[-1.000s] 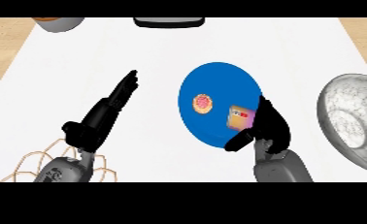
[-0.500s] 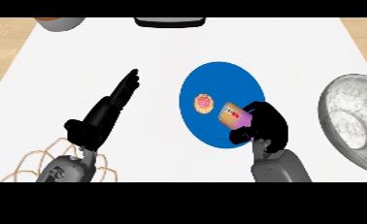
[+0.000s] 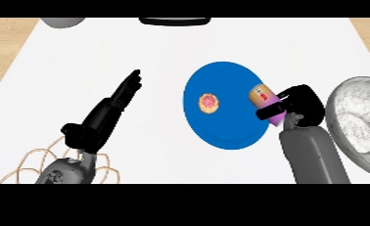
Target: Pick the can from the plate and place it in the bowl
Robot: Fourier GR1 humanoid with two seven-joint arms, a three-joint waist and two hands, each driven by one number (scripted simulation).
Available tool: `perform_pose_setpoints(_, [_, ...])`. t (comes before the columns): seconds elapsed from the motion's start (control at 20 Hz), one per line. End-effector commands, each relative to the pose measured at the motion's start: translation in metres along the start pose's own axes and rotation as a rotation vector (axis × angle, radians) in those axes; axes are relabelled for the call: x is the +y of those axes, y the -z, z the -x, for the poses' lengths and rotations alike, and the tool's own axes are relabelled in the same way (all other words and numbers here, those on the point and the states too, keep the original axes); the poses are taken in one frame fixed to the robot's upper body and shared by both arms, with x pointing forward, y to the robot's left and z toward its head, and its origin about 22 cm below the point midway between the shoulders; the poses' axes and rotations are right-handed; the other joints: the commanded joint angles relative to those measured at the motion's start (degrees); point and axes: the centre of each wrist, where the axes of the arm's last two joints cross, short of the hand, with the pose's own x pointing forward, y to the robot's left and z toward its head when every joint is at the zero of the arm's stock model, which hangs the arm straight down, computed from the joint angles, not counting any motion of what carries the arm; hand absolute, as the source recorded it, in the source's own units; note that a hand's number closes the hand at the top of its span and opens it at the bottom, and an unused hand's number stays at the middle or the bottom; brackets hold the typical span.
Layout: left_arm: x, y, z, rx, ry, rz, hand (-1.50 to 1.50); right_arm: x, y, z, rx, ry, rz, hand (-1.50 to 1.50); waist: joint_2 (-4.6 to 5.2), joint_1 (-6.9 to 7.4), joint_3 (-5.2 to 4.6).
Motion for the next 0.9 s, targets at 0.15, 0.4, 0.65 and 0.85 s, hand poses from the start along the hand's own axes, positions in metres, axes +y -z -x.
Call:
perform_pose_setpoints(0.15, [-0.004,0.008,-0.006,-0.018,0.014,0.027,0.00,-0.073,0.076,-0.011,0.452,0.186,0.123,1.50,1.22,2.51,0.05])
perform_pose_setpoints(0.4, [-0.015,0.007,-0.008,-0.016,0.005,0.065,0.00,-0.106,0.105,-0.012,0.639,0.075,0.331,1.50,0.74,3.61,-0.11])
perform_pose_setpoints(0.65, [-0.013,0.015,-0.008,-0.017,0.007,0.052,0.00,-0.155,0.102,-0.035,0.625,0.099,0.631,1.50,0.85,4.04,-0.19])
perform_pose_setpoints(0.85, [-0.005,0.022,-0.012,-0.022,0.021,0.033,0.00,-0.183,0.087,-0.054,0.567,0.185,0.837,1.50,0.70,3.47,-0.14])
